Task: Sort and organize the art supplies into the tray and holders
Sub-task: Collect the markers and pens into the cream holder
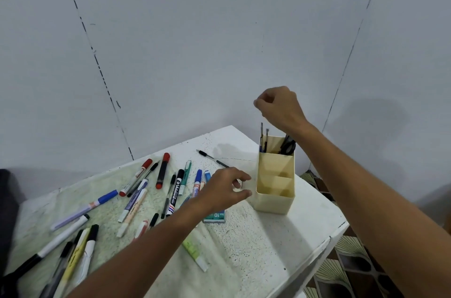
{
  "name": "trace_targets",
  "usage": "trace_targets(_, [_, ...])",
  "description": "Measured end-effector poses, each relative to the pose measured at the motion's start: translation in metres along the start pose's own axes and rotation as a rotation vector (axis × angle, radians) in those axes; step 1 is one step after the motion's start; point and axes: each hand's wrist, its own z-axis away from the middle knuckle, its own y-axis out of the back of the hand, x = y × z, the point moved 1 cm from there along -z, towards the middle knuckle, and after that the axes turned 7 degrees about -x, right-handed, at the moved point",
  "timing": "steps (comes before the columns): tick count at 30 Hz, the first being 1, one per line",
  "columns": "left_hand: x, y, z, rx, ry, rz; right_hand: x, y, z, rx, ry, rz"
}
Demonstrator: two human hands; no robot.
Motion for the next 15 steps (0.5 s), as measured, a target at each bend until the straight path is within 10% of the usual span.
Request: trace_targets(15, [-0.091, 0.057, 0.074, 0.204, 0.508, -0.196, 0.019, -0.183, 0.036, -0.546, -0.119, 0.147])
